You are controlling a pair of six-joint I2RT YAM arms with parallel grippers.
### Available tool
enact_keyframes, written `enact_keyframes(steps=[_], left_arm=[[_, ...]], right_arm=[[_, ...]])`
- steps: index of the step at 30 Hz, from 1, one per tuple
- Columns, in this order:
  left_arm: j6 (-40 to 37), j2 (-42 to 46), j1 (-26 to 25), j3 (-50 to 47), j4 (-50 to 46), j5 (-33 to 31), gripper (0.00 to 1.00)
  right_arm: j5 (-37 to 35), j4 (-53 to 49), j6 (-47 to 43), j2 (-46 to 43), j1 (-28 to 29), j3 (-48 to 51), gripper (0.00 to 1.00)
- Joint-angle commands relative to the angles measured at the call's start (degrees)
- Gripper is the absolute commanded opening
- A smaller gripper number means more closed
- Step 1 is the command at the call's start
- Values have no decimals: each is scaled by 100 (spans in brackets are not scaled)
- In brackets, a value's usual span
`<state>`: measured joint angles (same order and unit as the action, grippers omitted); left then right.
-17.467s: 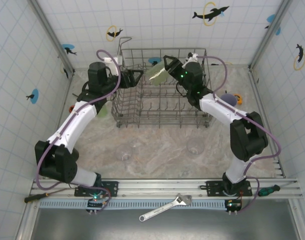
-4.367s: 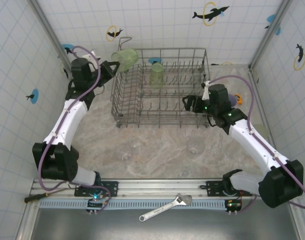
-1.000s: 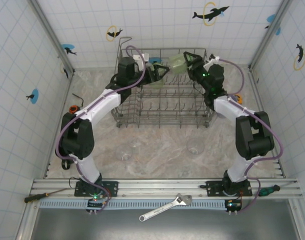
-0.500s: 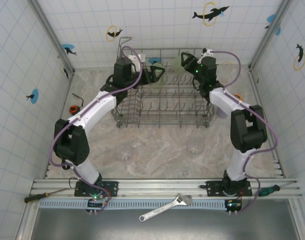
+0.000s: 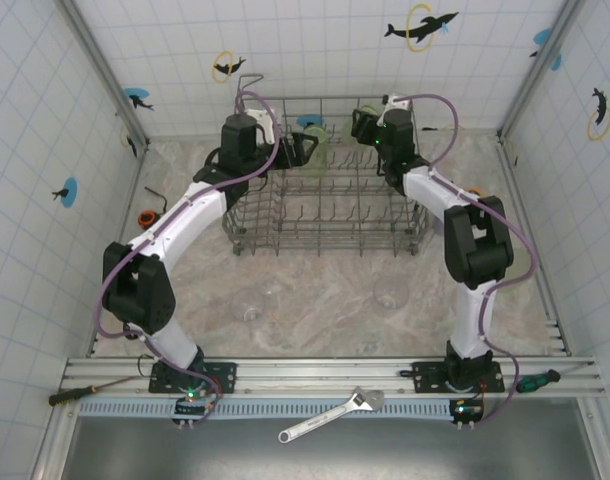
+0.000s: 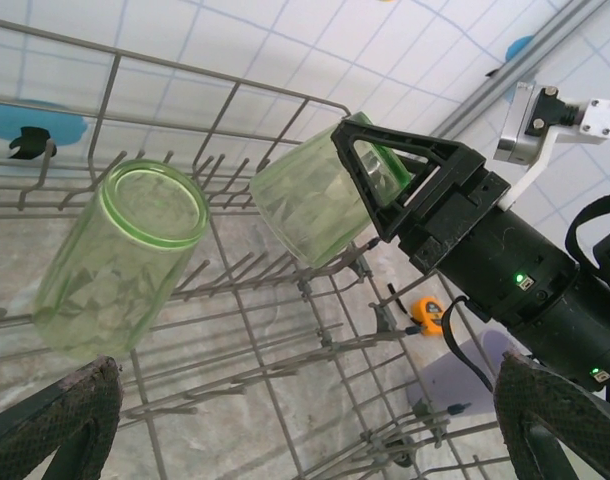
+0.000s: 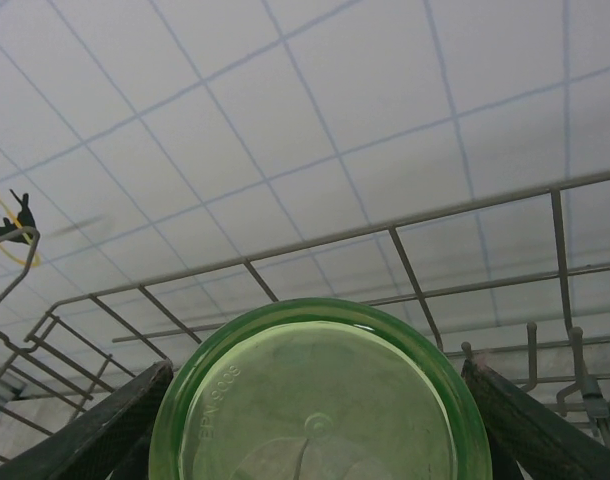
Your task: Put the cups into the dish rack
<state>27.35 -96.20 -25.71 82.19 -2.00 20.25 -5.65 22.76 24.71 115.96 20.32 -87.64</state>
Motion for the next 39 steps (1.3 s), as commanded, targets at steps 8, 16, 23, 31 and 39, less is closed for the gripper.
enact_keyframes(steps=[8, 16, 23, 31, 39], left_arm=[[-265, 12, 74, 12, -143, -139, 98], [-292, 15, 78, -63, -149, -134, 98], [-69, 81, 286, -93, -92, -107, 98], [-33, 131, 286, -146, -22, -110, 98], [-41, 240, 286, -293, 45, -171, 98]], right_arm=[[-77, 7, -213, 436, -9, -350, 53], [95, -1, -266, 710, 21, -359, 52], [75, -28, -908, 838, 70, -269, 52], [476, 319, -1318, 929, 205, 18, 53], [304, 206, -1729, 1190, 348, -172, 54]])
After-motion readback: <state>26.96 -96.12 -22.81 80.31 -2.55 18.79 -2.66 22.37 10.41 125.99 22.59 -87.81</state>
